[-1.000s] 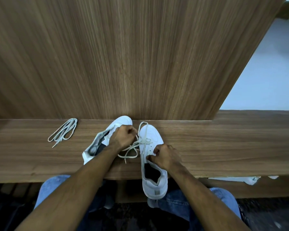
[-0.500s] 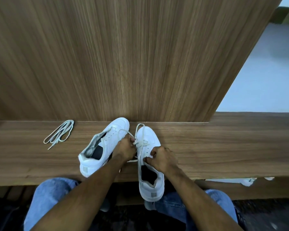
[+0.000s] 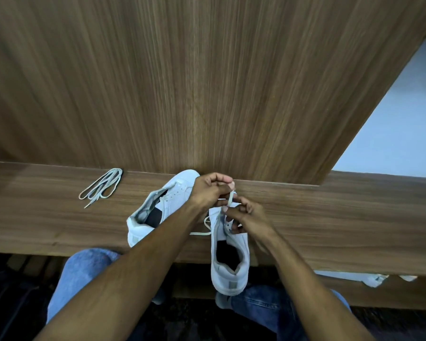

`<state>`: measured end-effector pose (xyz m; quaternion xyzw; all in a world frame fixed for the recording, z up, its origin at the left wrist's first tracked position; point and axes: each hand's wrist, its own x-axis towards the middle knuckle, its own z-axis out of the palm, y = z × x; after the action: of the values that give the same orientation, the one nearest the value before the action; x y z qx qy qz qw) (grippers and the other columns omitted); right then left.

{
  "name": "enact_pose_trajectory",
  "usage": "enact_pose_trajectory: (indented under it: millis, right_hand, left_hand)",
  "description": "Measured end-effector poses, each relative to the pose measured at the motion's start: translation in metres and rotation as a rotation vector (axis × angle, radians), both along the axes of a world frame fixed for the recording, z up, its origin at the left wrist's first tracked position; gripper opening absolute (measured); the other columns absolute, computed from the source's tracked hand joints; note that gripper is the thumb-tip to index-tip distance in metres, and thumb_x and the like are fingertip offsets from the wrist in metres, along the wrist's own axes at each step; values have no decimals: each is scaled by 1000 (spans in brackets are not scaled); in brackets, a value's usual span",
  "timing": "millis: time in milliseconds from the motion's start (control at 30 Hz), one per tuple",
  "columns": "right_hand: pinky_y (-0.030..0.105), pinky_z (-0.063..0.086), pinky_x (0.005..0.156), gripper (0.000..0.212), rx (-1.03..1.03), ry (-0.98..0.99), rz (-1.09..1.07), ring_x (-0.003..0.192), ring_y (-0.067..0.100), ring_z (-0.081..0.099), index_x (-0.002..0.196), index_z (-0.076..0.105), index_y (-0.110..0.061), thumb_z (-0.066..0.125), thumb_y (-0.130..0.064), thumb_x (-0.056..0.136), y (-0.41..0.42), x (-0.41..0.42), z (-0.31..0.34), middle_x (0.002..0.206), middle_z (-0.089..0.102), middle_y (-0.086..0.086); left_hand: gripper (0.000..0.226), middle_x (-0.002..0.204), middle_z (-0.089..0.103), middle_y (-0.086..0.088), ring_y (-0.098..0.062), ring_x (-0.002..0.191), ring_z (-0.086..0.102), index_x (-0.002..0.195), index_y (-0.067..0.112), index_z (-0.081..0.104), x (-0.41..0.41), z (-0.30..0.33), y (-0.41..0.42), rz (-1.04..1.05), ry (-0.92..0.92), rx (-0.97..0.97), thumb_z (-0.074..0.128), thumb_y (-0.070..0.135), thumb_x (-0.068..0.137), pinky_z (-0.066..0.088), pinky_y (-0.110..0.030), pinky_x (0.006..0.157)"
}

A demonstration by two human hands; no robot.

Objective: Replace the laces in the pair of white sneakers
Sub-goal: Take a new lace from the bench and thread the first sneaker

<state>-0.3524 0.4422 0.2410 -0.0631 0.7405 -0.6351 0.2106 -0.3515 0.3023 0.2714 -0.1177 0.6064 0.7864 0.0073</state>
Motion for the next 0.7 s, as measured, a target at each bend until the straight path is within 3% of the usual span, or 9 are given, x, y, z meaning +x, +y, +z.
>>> enact_pose_trajectory:
  millis: [67, 167, 300, 400, 467, 533, 600, 700]
  right_hand:
    - [28, 49, 54, 5, -2, -12, -8, 49, 14, 51, 91, 68, -10, 66, -14, 90, -8, 4, 2, 65, 61, 9]
    - [28, 50, 53, 15, -82, -74, -89, 50, 16, 56, 83, 64, -2, 62, -14, 92, -9, 6, 2, 68, 64, 13]
    - [28, 53, 53, 14, -310, -149, -215, 52, 16, 60, 89, 67, 0, 63, -13, 91, 1, 4, 4, 70, 66, 14]
    - [27, 54, 52, 11, -312, -160, -231, 54, 15, 61, 89, 68, -3, 64, -13, 90, 7, 1, 3, 74, 68, 14]
    - [26, 53, 52, 9, -268, -142, -249, 55, 13, 59, 85, 69, -6, 66, -13, 89, 9, 1, 2, 75, 69, 12]
    - [25, 52, 52, 9, -240, -127, -274, 54, 11, 57, 80, 68, -8, 68, -13, 88, 9, -1, 2, 74, 69, 9]
    - [24, 52, 52, 10, -241, -122, -299, 53, 10, 56, 78, 67, -8, 69, -12, 87, 9, -2, 3, 72, 69, 8]
    - [23, 52, 52, 7, -294, -181, -358, 53, 11, 58, 81, 65, -6, 66, -8, 87, 8, -5, 5, 70, 68, 7]
  left_hand:
    - [9, 81, 65, -15, -19, 60, 66, 87, 8, 63, 0, -4, 3, 27, 12, -20, 68, 0, 84, 50, -30, 56]
    - [10, 87, 66, -10, -13, 72, 60, 90, 12, 65, 1, -10, 1, 67, 6, -160, 68, 4, 85, 48, -20, 53]
    - [15, 88, 67, -3, 0, 78, 62, 105, 1, 66, 12, -28, -4, -194, 79, -316, 62, 8, 91, 45, -8, 65]
    - [17, 87, 70, -6, 1, 78, 64, 101, -4, 69, 15, -39, -8, -293, 141, -414, 61, 7, 92, 47, -13, 74]
    - [13, 83, 71, -12, -5, 73, 63, 93, -1, 71, 14, -41, -9, -245, 143, -488, 63, 9, 91, 48, -18, 71]
    - [9, 76, 68, -7, -5, 69, 60, 86, 4, 71, 12, -42, -9, -164, 123, -523, 64, 8, 90, 48, -19, 70]
    - [9, 75, 66, -1, -5, 70, 60, 83, 6, 69, 10, -41, -9, -97, 90, -515, 63, 5, 90, 50, -20, 73]
    - [9, 76, 64, -4, -9, 68, 59, 86, 6, 69, 8, -39, -11, -28, 65, -451, 63, 0, 88, 50, -23, 71]
